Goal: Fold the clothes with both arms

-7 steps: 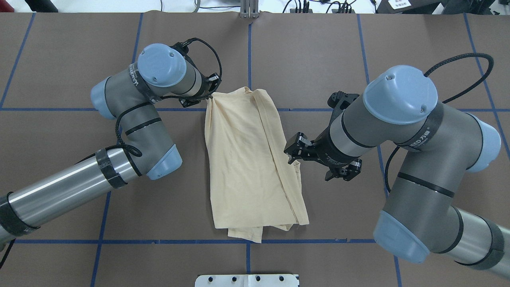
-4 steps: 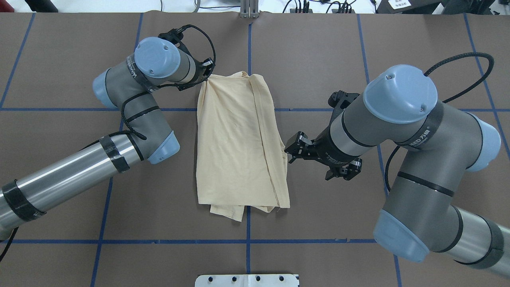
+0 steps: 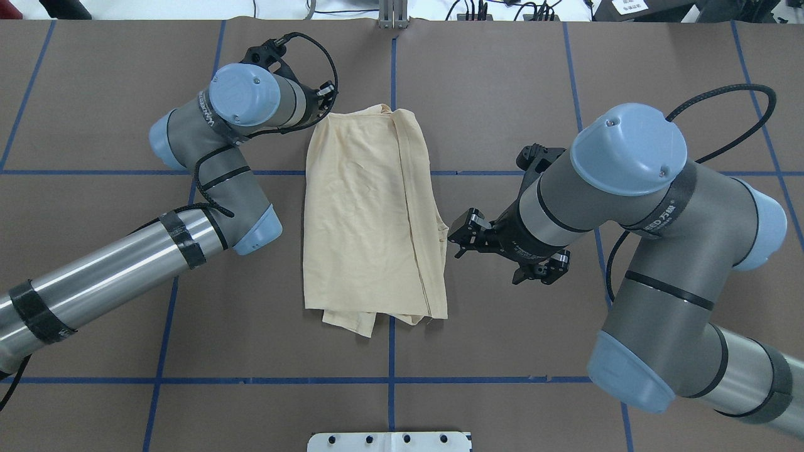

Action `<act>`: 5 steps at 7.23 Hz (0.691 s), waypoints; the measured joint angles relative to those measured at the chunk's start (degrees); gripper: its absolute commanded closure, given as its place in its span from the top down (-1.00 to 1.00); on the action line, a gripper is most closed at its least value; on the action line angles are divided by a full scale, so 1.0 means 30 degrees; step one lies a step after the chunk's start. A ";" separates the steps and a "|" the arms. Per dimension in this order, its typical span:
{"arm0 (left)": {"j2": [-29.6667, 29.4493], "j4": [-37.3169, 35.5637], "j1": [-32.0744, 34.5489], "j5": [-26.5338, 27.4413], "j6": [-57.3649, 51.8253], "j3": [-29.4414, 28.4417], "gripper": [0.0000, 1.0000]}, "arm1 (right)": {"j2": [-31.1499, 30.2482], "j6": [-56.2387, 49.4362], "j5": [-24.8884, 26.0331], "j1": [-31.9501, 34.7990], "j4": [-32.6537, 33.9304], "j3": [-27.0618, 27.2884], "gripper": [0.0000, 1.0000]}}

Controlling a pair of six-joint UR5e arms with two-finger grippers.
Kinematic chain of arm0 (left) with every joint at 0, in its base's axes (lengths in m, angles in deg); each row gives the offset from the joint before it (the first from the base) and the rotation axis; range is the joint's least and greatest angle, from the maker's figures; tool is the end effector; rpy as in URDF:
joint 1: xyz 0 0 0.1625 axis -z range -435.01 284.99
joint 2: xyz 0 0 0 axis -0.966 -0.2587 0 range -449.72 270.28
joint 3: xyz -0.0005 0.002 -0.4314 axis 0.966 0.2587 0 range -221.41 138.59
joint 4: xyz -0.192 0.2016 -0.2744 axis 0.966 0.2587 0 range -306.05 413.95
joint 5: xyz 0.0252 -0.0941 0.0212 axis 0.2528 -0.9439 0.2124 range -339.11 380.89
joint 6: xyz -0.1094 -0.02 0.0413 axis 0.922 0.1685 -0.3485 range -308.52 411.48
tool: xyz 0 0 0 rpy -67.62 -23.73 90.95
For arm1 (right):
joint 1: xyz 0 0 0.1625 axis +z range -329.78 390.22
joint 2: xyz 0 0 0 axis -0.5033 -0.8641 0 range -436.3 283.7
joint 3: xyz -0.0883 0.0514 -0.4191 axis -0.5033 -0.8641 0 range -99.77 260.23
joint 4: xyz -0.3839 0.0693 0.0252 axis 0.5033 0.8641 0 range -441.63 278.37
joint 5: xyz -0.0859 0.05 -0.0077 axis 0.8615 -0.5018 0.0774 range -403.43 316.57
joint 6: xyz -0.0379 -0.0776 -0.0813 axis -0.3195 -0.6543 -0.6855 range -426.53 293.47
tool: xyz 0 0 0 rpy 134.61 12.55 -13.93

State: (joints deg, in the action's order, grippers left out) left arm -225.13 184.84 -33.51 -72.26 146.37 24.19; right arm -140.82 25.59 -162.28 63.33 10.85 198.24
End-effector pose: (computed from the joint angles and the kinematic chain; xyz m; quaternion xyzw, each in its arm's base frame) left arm 0.5164 -0.6262 0.3015 0.1390 0.4955 -0.3247 0.7936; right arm -0.4172 -0.3630 0.2445 -0.1052 -0.4619 0.1623 0.8656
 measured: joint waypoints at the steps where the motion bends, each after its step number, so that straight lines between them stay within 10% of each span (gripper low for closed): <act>1: 0.0029 -0.0038 0.0207 -0.0022 -0.0321 0.0028 1.00 | 0.0043 -0.0016 0.0322 -0.0049 -0.0015 -0.0060 1.00; 5: 0.3126 -0.1162 0.0780 -0.2493 -0.2611 0.4630 1.00 | 0.0132 -0.0834 0.0988 -0.0265 -0.1794 -0.1076 1.00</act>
State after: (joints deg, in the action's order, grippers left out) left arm -215.75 181.35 -31.17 -79.73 138.54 38.08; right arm -140.42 23.09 -159.32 62.53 5.46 195.01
